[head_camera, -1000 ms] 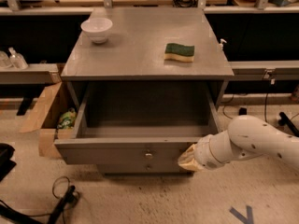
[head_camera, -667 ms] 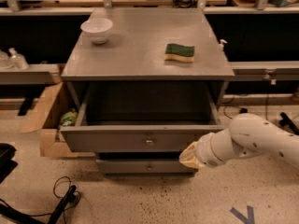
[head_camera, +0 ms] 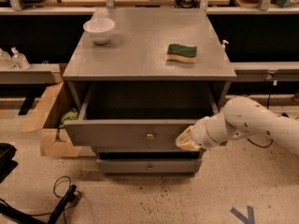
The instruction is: Close top drawer
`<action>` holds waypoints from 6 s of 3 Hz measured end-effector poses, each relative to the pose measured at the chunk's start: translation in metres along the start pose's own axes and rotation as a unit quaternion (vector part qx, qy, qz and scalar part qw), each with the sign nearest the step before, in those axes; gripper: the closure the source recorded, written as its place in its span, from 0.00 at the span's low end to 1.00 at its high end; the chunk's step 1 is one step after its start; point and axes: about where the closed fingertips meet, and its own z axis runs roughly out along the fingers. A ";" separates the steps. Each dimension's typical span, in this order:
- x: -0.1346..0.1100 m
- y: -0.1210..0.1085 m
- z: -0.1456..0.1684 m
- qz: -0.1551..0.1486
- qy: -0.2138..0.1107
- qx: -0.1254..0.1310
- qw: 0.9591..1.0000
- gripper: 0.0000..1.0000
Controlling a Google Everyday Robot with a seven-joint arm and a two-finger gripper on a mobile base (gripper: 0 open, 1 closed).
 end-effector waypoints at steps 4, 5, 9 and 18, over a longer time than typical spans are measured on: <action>-0.005 -0.041 0.005 0.002 -0.017 0.003 1.000 0.82; -0.006 -0.039 0.007 0.002 -0.018 0.000 1.000 0.51; -0.007 -0.036 0.011 0.001 -0.018 -0.004 1.000 0.00; -0.057 -0.040 -0.096 -0.139 0.073 -0.057 0.986 1.00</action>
Offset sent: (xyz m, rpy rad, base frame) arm 0.0695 -0.0113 0.0107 0.0473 -0.0391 -0.0110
